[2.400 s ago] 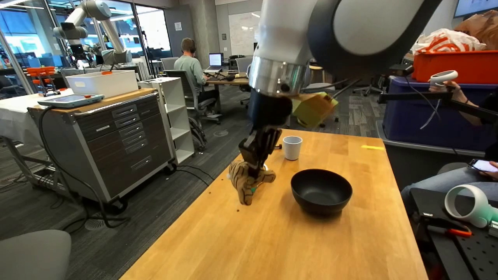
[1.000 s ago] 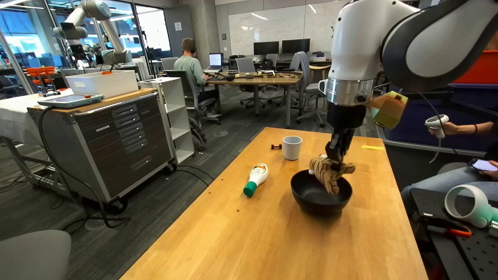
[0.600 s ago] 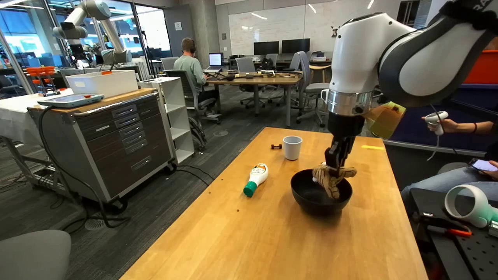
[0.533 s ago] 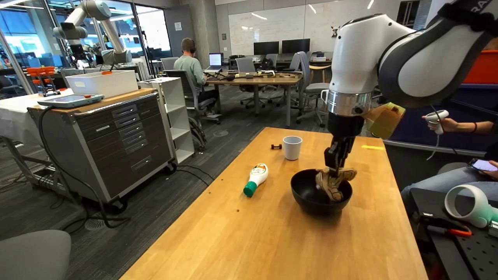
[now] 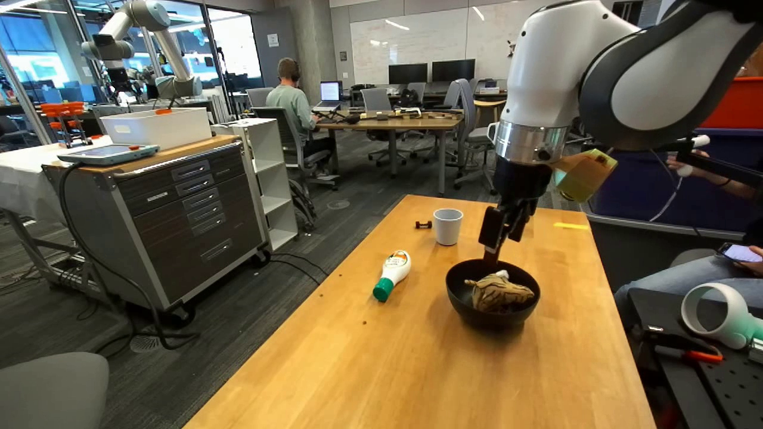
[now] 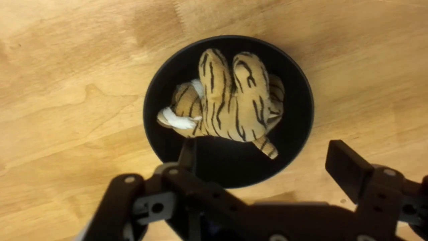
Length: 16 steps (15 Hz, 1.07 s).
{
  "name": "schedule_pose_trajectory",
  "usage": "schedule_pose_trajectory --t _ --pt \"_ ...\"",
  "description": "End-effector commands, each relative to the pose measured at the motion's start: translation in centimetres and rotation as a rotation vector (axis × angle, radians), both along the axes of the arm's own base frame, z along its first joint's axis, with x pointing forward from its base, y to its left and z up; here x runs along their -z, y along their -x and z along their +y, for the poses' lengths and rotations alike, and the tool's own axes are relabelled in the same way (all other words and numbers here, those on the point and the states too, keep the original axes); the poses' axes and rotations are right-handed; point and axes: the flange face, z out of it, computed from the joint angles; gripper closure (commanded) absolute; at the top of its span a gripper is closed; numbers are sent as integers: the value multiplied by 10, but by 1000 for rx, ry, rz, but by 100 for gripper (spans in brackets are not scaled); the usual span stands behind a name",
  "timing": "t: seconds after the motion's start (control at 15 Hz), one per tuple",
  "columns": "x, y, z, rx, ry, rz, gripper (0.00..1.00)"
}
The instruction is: Put the tiger toy inside the bowl
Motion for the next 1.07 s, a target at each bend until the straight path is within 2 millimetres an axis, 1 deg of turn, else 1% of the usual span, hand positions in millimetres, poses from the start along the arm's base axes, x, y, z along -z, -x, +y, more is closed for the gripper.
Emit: schedule_pose_trajectory --t 0.0,0.2,0.33,0.53,0.8,0.87,1.0 --pt "-44 2 35 -63 -48 -77 0" --pt "-75 7 68 -135 -74 -112 0" --pt "-93 12 87 -182 -105 -113 0" --pt "-112 25 106 -267 -174 -46 0" --pt "-135 37 113 -289 -187 17 0" --pt "-117 32 110 -267 -158 11 0" --pt "-126 35 110 -271 -161 16 0"
